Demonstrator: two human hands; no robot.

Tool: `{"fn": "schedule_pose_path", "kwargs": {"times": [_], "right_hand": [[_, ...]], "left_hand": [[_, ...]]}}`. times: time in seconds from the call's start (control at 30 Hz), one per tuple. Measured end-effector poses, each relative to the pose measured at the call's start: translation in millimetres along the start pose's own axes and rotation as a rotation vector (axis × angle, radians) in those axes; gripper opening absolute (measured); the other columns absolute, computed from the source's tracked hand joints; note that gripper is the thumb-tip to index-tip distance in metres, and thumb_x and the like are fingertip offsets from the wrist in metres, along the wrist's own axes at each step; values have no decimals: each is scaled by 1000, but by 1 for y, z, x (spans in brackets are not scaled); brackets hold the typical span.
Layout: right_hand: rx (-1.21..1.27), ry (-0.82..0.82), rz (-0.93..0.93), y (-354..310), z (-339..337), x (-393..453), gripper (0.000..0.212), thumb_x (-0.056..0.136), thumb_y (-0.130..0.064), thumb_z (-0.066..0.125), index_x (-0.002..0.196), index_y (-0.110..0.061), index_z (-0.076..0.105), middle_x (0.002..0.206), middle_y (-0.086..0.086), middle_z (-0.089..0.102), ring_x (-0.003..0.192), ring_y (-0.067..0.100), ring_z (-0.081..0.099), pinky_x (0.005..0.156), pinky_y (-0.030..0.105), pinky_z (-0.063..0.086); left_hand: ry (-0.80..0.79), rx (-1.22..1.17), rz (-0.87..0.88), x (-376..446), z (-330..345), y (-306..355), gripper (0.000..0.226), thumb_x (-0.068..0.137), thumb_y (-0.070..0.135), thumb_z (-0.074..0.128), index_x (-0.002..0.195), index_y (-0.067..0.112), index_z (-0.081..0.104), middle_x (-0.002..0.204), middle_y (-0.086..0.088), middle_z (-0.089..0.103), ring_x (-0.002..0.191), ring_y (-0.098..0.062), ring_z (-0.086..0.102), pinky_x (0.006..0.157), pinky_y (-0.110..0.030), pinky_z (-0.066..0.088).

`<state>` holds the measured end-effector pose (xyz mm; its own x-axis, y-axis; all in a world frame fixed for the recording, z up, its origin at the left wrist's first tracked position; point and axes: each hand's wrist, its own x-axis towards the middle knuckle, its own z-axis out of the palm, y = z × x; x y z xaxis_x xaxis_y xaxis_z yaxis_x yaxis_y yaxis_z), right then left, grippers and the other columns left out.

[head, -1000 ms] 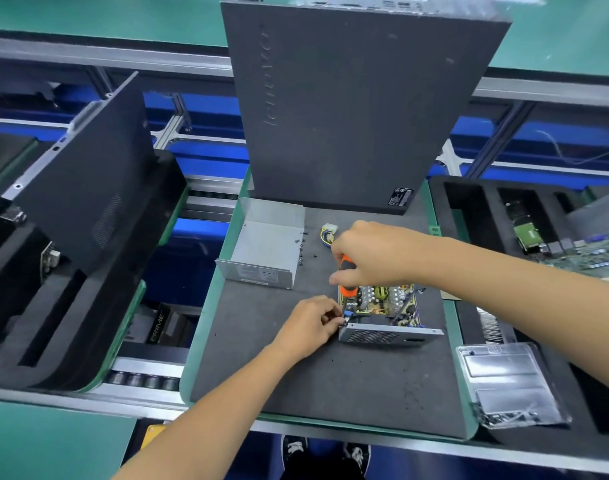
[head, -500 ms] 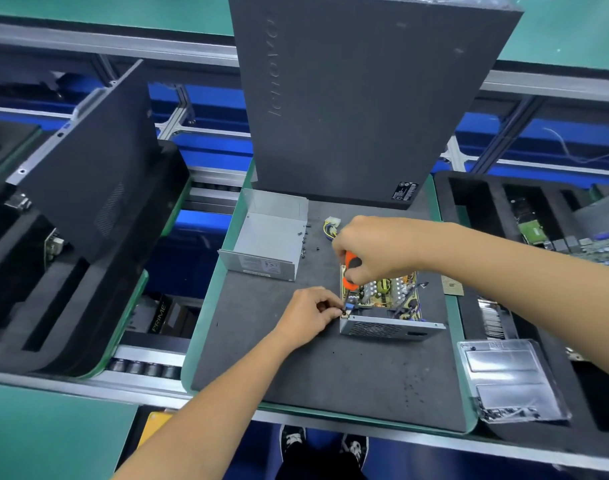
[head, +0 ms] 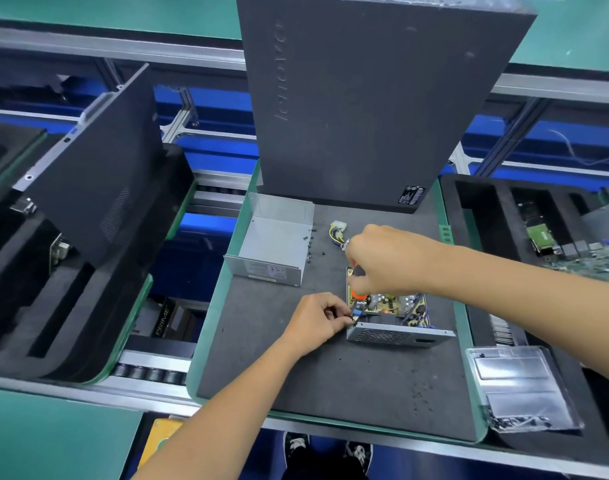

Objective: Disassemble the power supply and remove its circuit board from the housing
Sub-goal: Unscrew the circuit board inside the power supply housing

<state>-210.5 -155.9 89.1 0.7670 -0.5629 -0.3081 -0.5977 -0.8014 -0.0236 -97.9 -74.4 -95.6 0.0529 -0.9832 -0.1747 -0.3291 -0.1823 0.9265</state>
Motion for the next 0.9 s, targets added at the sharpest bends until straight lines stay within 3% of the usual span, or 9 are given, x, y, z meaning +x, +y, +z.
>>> {"fn": "schedule_pose_path", "kwargs": {"times": [0.3, 0.5, 0.7, 0.83, 0.9], "right_hand": [[48, 65, 6, 1, 6, -7, 27, 79, -24, 58, 63, -4, 49, 59, 1, 31, 46, 20, 36, 43, 28, 28], [148, 65, 139, 4, 6, -7, 28, 79, -26, 60, 63, -5, 48, 55, 6, 39, 48, 24, 38, 48, 28, 36], [68, 14, 76, 5, 4, -9, 28, 80, -28, 59, 68, -5, 52, 59, 5, 40, 47, 20, 39, 43, 26, 28], [-30, 9, 6, 1, 3, -8, 39, 84, -30, 60, 61, -12, 35, 62, 3, 35, 48, 16, 36, 42, 27, 22], [-51, 0, 21, 2, 2, -6, 39, 85, -33, 60, 62, -12, 37, 64, 2, 36, 50, 15, 37, 42, 27, 24]], "left_hand": [[67, 119, 75, -1, 10, -6, 7, 77, 14, 74, 78, 21, 73, 70, 17, 58, 57, -1, 49, 57, -8, 39], [83, 239, 119, -5, 12, -7, 4, 81, 18, 69, 84, 18, 72, 69, 16, 52, 57, -2, 48, 58, -7, 37], [102, 268, 160, -7, 14, -3, 5, 83, 15, 67, 84, 12, 72, 71, 15, 51, 57, -1, 46, 59, -11, 37], [100, 270, 169, -8, 15, -1, 6, 83, 13, 68, 83, 10, 73, 70, 16, 51, 56, -1, 46, 59, -6, 33], [95, 276, 185, -9, 15, 1, 6, 83, 13, 67, 84, 10, 73, 71, 17, 50, 57, -1, 46, 59, -5, 32]]}}
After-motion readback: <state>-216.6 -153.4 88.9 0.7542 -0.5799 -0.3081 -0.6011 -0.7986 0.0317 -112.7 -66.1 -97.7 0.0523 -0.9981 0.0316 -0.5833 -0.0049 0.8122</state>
